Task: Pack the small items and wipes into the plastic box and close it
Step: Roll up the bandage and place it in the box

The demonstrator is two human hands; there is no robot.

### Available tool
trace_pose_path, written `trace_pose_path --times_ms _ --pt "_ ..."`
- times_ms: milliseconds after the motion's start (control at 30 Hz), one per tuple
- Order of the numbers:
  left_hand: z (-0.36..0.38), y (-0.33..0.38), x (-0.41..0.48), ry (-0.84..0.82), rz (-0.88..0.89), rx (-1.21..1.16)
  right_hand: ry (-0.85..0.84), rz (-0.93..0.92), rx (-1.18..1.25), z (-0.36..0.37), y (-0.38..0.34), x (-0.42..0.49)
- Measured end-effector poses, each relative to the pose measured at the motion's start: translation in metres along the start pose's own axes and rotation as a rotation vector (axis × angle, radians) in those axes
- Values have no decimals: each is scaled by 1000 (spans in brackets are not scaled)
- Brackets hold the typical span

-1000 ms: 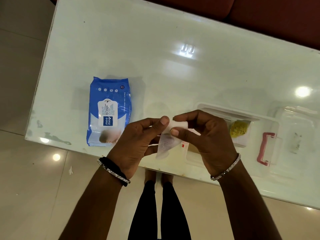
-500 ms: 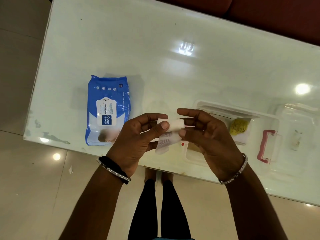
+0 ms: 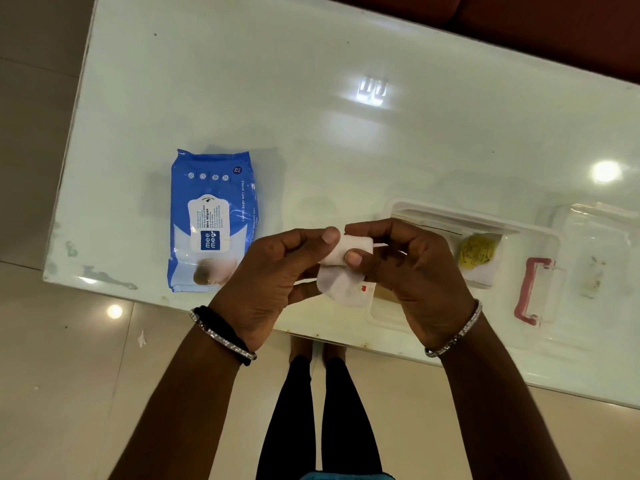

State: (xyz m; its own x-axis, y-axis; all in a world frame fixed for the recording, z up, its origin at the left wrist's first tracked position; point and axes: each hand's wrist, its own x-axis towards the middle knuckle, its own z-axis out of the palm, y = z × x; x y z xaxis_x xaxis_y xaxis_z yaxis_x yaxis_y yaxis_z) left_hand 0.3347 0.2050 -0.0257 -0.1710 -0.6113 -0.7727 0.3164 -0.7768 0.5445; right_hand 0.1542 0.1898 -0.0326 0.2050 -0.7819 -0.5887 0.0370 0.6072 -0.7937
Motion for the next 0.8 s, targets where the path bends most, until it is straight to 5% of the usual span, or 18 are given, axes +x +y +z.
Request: trace_pose_path --times_ms 500,667,800 --pt "2 -3 1 60 116 24 76 16 126 -1 -2 -4" --pt "10 -7 -5 243 259 310 203 -24 147 -6 0 -5" --pt "17 -11 -10 220 299 584 224 -39 165 -8 -3 -6"
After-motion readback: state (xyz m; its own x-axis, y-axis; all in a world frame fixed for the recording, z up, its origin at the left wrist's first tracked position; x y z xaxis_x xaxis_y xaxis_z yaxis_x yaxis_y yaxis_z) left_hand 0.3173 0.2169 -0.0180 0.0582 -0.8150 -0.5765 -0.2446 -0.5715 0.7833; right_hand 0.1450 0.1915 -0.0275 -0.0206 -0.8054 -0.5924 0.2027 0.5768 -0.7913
